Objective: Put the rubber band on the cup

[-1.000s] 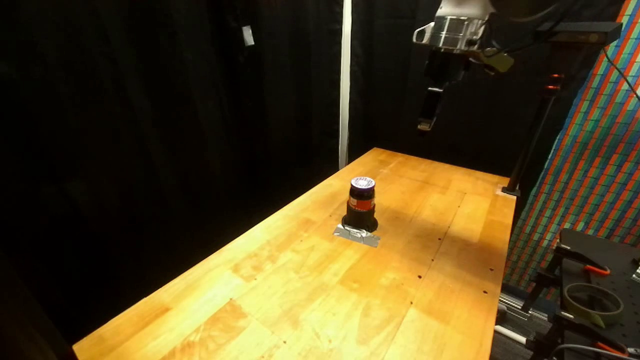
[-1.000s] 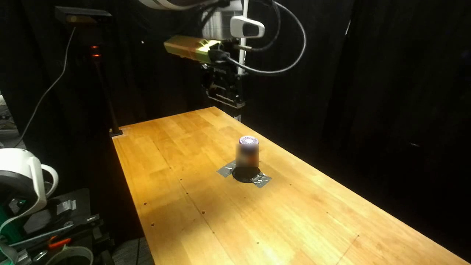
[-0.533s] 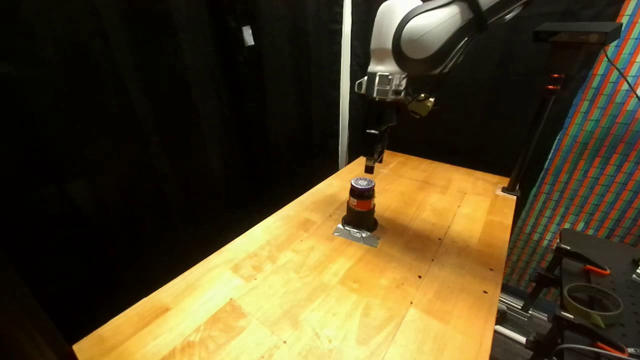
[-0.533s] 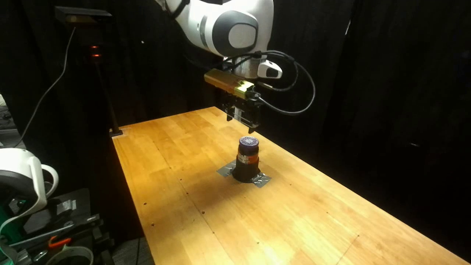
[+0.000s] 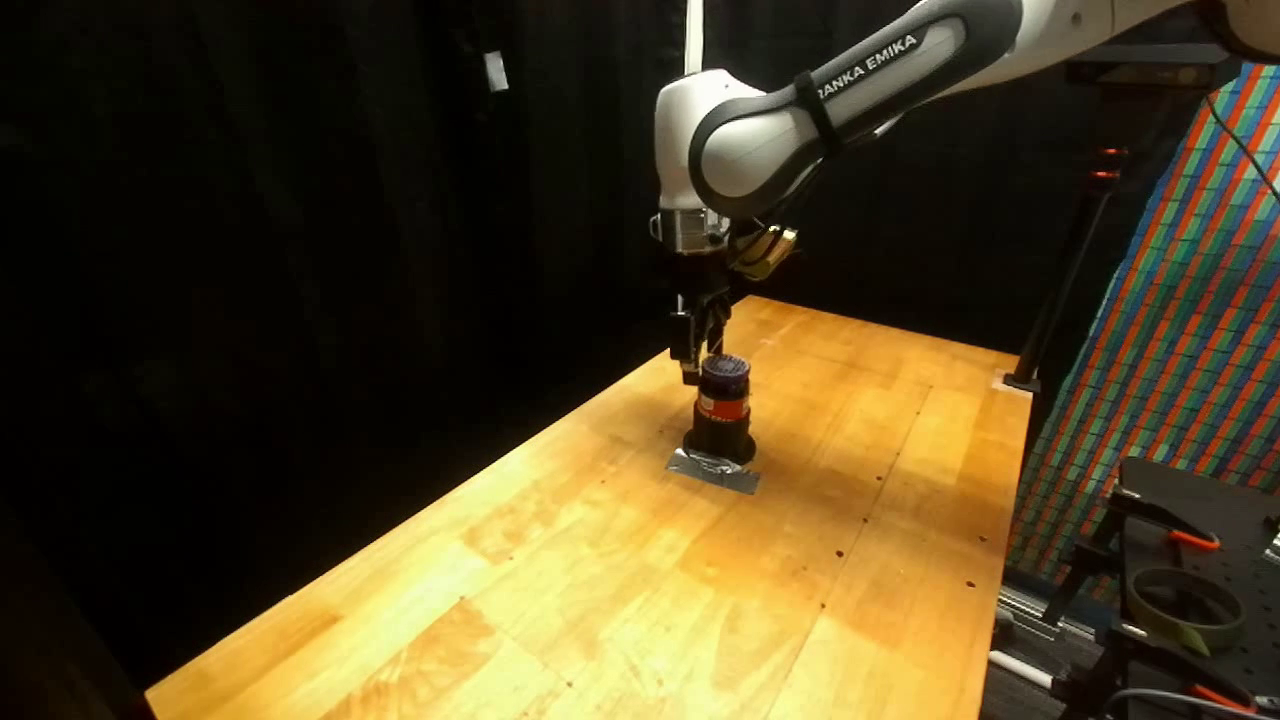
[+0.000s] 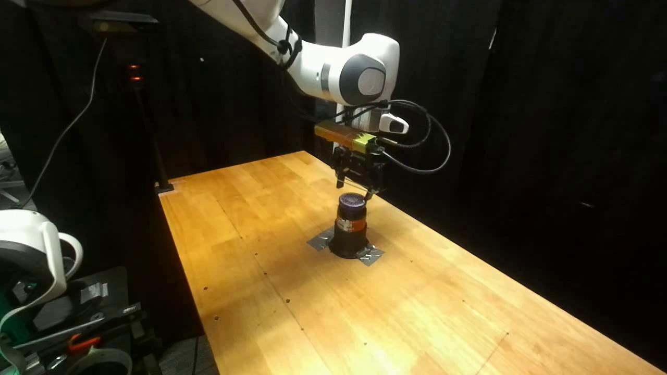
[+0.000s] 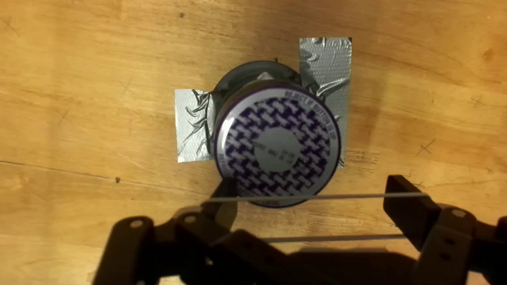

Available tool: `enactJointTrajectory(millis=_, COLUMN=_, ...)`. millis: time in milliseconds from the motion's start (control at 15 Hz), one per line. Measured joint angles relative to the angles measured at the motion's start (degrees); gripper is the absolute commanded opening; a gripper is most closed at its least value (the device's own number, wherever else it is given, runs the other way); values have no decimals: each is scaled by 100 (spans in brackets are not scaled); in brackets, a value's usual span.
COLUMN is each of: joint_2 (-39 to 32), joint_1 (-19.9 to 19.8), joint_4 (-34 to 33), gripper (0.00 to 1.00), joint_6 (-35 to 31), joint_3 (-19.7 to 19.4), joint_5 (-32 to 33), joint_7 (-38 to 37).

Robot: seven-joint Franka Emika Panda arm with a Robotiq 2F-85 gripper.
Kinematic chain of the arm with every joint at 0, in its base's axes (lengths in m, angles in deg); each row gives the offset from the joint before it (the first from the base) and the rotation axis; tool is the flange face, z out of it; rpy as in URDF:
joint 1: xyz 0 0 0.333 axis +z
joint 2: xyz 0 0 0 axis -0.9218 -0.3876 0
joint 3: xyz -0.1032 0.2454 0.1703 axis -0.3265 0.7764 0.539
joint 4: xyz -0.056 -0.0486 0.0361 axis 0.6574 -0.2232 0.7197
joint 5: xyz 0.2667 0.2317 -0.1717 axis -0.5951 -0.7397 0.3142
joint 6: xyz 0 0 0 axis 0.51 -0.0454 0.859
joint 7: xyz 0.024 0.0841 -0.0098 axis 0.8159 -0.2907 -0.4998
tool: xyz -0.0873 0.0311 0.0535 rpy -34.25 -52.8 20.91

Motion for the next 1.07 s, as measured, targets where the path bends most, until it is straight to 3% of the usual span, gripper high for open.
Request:
enactJointTrajectory(millis=533, joint_2=-1044, joint_1=327, joint_4=-1724, gripper=100, joint_6=1568, joint_3=-283, joint_5=569, joint_7=-416)
enactJointTrajectory(millis=867, joint_2=-1456, joint_1=365, joint_4=-2302, gripper=100, joint_6=2337, joint_3=-281, joint_5=569, joint_7=-410)
enactJointTrajectory(millis=1067, joint_2=-1521, joint_1=392, joint_4=-2359, gripper=100, joint_6=2440, joint_3=-278, joint_5=569, joint_7=-409)
